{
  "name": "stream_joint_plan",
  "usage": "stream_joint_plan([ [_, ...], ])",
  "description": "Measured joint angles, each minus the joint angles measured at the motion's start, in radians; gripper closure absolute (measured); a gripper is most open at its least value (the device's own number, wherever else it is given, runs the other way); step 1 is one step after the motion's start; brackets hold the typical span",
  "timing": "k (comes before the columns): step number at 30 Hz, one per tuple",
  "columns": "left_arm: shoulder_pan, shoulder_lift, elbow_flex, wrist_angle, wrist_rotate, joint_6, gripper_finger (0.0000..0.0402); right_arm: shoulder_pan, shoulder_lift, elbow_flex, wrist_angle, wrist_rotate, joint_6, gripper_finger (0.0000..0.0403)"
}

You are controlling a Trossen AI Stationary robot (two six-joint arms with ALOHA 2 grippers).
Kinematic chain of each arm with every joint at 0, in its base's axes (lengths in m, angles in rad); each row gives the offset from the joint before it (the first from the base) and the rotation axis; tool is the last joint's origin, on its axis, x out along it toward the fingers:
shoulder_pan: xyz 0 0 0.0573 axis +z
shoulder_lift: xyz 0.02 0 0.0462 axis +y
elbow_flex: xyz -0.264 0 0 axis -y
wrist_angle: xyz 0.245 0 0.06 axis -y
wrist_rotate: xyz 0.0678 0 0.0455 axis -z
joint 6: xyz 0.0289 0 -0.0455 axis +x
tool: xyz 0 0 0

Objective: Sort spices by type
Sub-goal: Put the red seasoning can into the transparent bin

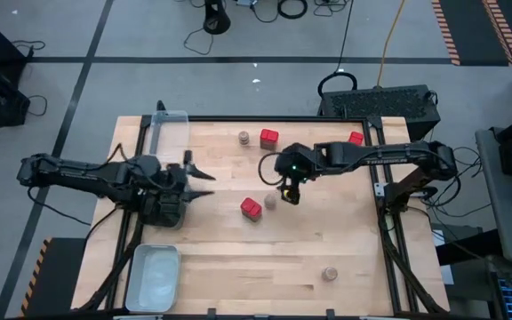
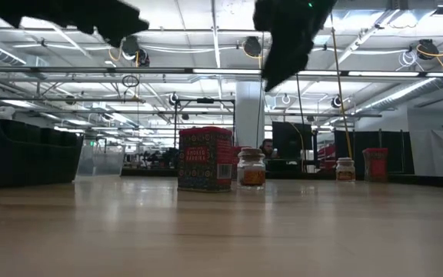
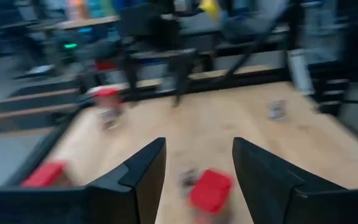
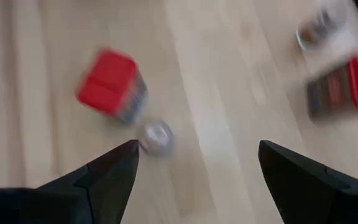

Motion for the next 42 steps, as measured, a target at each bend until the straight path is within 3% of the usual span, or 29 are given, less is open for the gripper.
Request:
stream_joint_plan([
  [5, 0.02, -0.111, -0.071, -0.02, -0.171, -0.045, 0.021, -0.066, 0.001, 0.0, -0.137, -0.005, 0.032, 0.0088],
  [7, 0.022, -0.126, -0.087, -0.021, -0.194, -0.075, 0.021, -0.09, 0.0, 0.0, -0.135, 0.0, 0.039, 0.0088],
  [27, 0.021, -0.122, -0.133, -0.029, -0.198, -0.079, 0.021, -0.274, 0.0, 0.0, -0.132, -0.001, 0.012, 0.0088],
  [35, 0.021, -0.122, -0.133, -0.033, -0.201, -0.071, 0.021, -0.316, 0.015, 0.0, 0.096, 0.0, -0.056, 0.0088],
  [42, 0.021, -0.119, -0.133, -0.033, -0.201, -0.071, 0.021, -0.363, 0.128, 0.0, 0.245, -0.038, -0.139, 0.0088],
])
